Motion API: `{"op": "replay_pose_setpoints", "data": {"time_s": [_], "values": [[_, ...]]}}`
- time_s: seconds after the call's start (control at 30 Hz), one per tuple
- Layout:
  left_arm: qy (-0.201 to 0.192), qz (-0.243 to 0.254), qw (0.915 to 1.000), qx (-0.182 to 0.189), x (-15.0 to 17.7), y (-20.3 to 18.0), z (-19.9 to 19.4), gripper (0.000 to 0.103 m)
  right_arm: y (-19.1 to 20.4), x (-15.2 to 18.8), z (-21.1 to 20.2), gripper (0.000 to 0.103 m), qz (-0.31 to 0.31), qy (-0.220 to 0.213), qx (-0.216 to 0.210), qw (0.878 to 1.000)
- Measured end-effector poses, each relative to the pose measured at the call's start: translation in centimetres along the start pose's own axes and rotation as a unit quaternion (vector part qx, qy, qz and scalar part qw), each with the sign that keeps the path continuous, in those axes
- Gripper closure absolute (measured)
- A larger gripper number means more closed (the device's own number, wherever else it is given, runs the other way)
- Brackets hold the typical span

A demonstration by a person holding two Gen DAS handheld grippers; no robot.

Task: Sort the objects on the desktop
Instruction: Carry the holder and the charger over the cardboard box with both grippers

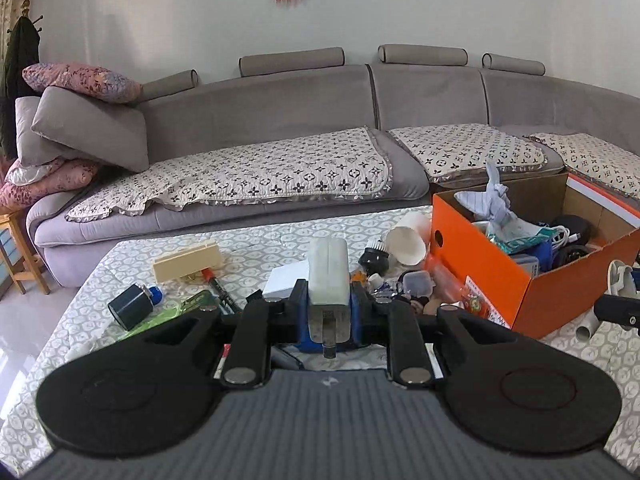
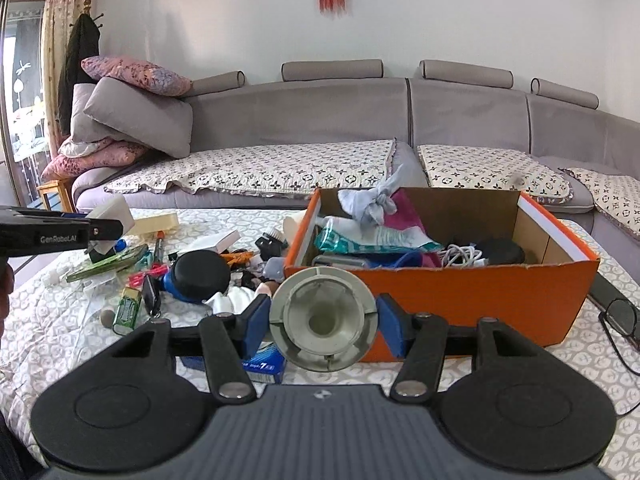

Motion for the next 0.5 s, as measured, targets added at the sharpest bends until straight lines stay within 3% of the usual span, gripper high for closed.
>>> {"op": "replay_pose_setpoints", "data": {"time_s": [0.5], "values": [[0.000,0.000,1.0000,-0.001,-2.6,-2.9,-0.8,0.082,-3.5,-3.4,0.2,0.047,-0.003,-0.014,0.013,1.000]]}}
Point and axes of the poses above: each gripper's, at about its wrist camera, not at the fingertips, and z roughly the way its jaws point, y to its left, x to its underside, the point moved 7 cm from there along z, roughly the way its jaws point, and after that the axes turned 6 degrees about -y, right-handed, at the moved point
